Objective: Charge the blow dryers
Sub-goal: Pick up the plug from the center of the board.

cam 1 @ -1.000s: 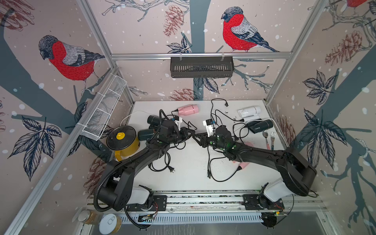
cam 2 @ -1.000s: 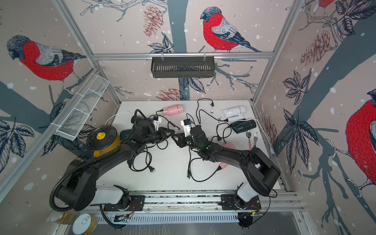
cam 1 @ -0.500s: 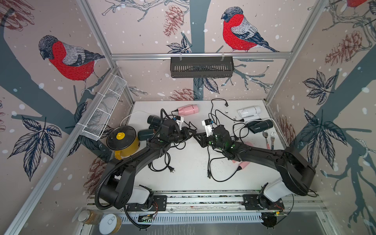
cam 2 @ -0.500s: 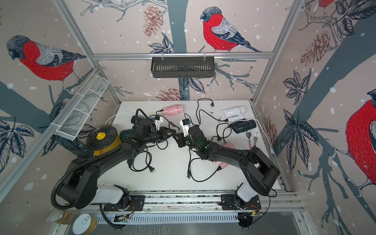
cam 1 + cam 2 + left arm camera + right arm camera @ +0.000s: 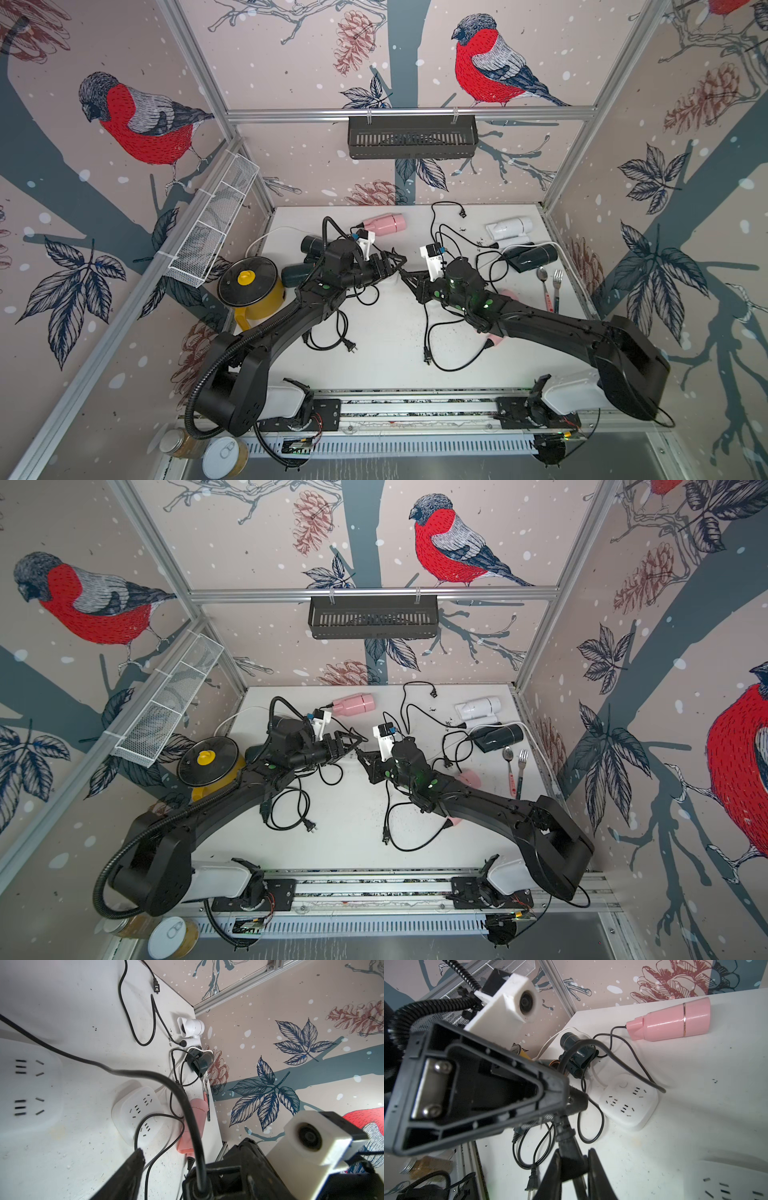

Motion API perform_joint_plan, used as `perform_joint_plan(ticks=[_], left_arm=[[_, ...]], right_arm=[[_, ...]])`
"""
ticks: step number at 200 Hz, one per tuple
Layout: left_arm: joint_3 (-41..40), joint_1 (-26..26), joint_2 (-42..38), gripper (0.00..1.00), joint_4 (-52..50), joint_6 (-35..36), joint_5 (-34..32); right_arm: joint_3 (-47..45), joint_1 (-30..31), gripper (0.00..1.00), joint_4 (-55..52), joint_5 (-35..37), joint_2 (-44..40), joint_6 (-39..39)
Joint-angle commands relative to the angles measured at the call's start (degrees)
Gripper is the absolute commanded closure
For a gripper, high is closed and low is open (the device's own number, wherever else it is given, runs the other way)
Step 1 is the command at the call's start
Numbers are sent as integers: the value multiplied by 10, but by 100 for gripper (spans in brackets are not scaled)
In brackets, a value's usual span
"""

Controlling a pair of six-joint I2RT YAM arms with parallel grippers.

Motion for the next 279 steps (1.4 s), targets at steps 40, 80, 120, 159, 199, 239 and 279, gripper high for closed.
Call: perform_joint_plan(ticks=[40,80,120,159,199,239,279], left_arm=[[-39,35,-72,9,78,57,80],[-66,35,-114,7,75,124,85],[-63,36,-124,10,45,150,103],[-50,36,-93,16,57,156,161],[-41,36,-48,27,100,134,222],[-36,31,-31,35,131,140,259],[-19,18,-22,37,89,184,279]], right_arm=[[-1,-7,85,-19,-76,-33,11],[-4,-17,85,-1,-111,-39,30],[0,-27,84,8,-152,-37,40],[-3,-50,84,18,-220,-39,51],[-14,-80,84,38,-287,-41,68],[-17,-93,84,47,-330,-36,75],[-19,-94,84,53,-344,-33,77]])
